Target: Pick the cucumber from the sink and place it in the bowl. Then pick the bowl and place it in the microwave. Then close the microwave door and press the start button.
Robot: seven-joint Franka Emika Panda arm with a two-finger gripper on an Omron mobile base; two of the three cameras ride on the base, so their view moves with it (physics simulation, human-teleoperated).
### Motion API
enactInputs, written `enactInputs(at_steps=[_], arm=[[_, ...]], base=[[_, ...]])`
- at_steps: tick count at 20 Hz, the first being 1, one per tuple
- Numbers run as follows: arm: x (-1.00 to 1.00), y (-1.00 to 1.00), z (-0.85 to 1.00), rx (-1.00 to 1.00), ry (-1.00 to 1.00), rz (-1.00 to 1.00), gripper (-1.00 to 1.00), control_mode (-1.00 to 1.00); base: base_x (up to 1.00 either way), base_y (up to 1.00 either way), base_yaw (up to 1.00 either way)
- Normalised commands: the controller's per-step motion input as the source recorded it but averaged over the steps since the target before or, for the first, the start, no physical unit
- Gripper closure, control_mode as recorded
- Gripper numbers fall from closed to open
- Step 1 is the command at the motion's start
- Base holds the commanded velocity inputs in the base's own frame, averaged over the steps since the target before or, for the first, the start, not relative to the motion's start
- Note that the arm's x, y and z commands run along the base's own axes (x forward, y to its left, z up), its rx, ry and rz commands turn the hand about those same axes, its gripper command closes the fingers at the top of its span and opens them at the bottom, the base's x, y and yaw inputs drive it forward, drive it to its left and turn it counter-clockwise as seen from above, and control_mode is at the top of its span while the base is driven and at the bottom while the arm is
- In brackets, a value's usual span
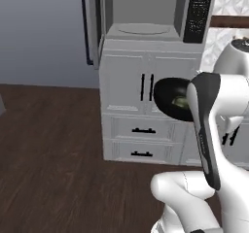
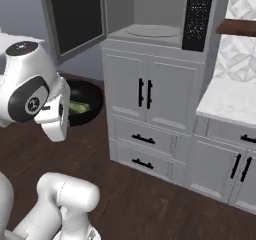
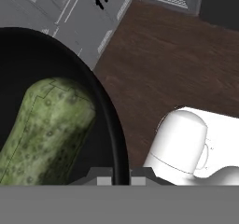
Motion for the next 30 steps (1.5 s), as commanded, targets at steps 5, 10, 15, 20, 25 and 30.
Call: enactInputs(at_steps=[5, 10, 15, 20, 25, 30], arm=[[0.00, 0.00, 0.00, 0.00, 0.00, 0.00, 1.00, 1.00], [0.00, 0.00, 0.00, 0.00, 0.00, 0.00, 1.00, 1.00], [0.00, 0.00, 0.00, 0.00, 0.00, 0.00, 1.00, 1.00], [0.00, 0.00, 0.00, 0.00, 0.00, 0.00, 1.00, 1.00], [0.00, 0.00, 0.00, 0.00, 0.00, 0.00, 1.00, 1.00], [0.00, 0.00, 0.00, 0.00, 0.00, 0.00, 1.00, 1.00]], base=[[0.88, -0.91, 0.46], [0.72, -0.96, 0.28], [0.94, -0.16, 0.22], [0.74, 0.00, 0.17], [0.31, 0.30, 0.13], [0.26, -0.10, 0.30]])
